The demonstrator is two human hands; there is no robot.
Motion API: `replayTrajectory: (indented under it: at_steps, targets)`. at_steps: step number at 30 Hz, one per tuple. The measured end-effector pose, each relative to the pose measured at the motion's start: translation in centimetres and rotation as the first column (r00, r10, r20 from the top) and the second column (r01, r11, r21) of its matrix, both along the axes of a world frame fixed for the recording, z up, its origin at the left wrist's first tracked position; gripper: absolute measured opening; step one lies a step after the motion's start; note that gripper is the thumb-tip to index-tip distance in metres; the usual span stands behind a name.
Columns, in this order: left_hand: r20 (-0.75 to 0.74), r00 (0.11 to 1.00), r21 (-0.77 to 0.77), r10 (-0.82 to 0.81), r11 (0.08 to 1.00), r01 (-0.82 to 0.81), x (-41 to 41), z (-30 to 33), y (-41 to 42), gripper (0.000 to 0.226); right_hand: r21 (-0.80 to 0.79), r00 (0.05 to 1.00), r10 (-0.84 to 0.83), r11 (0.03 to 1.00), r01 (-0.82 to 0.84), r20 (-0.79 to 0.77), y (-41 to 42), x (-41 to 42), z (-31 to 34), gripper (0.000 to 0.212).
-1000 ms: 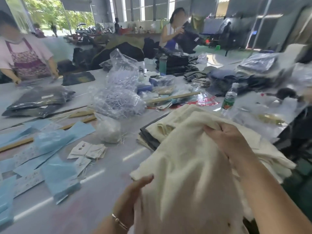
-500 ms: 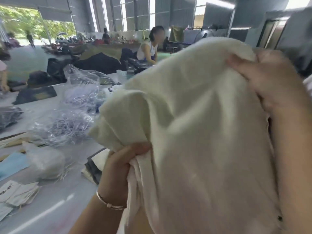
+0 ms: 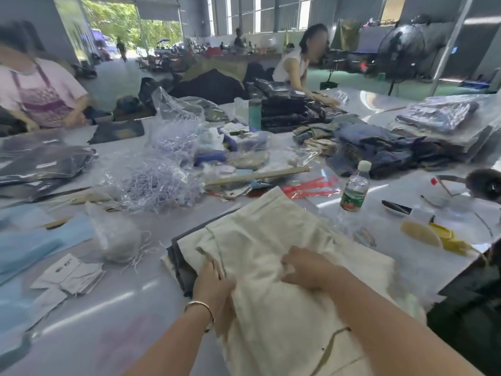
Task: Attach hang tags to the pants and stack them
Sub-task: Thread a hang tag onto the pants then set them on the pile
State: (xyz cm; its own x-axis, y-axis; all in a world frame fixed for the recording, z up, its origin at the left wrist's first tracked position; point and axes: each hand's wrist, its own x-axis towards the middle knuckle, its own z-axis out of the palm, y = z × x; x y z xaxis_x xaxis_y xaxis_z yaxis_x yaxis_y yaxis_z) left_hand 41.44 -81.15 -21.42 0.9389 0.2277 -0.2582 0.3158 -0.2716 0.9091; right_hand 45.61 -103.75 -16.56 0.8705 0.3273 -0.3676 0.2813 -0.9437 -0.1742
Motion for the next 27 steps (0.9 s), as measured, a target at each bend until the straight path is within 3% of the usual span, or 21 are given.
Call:
replayTrajectory:
  at_steps: [4, 8, 10, 13, 15, 16, 19, 24, 26, 27]
  targets:
    - [-0.044, 0.998, 0.258, -0.053, 0.964, 0.063, -0.3, 0.0, 1.6, 0.053, -0.026, 0.999, 0.015, 1.0, -0.016, -0.045, 0.2, 0.9, 0.9, 0.043]
    - [-0.082, 0.995, 0.196, -0.061, 0.978, 0.076, -2.9, -0.3, 5.4, 0.025, -0.132, 0.992, 0.112, 0.984, -0.12, -0.065, 4.7, 1.1, 2.2, 0.048]
    - [-0.086, 0.996, 0.132, -0.037, 0.99, 0.048, -5.3, -0.5, 8.6, 0.011, -0.074, 0.979, 0.198, 0.977, -0.201, -0.04, 9.4, 0.4, 3.4, 0.049]
    - [-0.078, 0.994, 0.021, 0.072, 0.997, -0.07, -9.6, 0.1, 14.8, 0.004, 0.052, 0.94, 0.337, 0.939, -0.34, 0.055, 17.6, -2.5, 5.2, 0.025]
    - [-0.025, 0.974, -0.012, 0.224, 0.974, -0.224, -13.7, 1.0, 20.8, 0.007, 0.228, 0.888, 0.427, 0.86, -0.457, 0.169, 24.3, -5.7, 6.1, 0.01]
    - [0.012, 0.953, -0.016, 0.303, 0.953, -0.303, -15.9, 1.7, 24.0, 0.008, 0.335, 0.858, 0.452, 0.791, -0.512, 0.245, 27.6, -7.6, 6.6, 0.015]
    - [0.142, 0.848, 0.002, 0.51, 0.857, -0.516, -22.9, 3.8, 34.1, 0.013, 0.534, 0.789, 0.48, 0.582, -0.613, 0.383, 37.9, -13.0, 7.4, 0.021]
    - [0.372, 0.654, 0.093, 0.658, 0.675, -0.732, -31.9, 7.6, 51.5, 0.019, 0.695, 0.797, 0.466, 0.422, -0.581, 0.383, 56.6, -19.5, 6.5, 0.03]
    - [0.468, 0.562, 0.249, 0.682, 0.509, -0.824, -34.7, 8.5, 58.7, 0.02, 0.773, 0.823, 0.473, 0.376, -0.511, 0.314, 64.0, -22.0, 5.8, 0.03]
    - [0.527, 0.534, 0.398, 0.661, 0.363, -0.842, -35.8, 8.9, 62.2, 0.019, 0.8, 0.824, 0.492, 0.355, -0.484, 0.28, 67.3, -23.2, 5.4, 0.03]
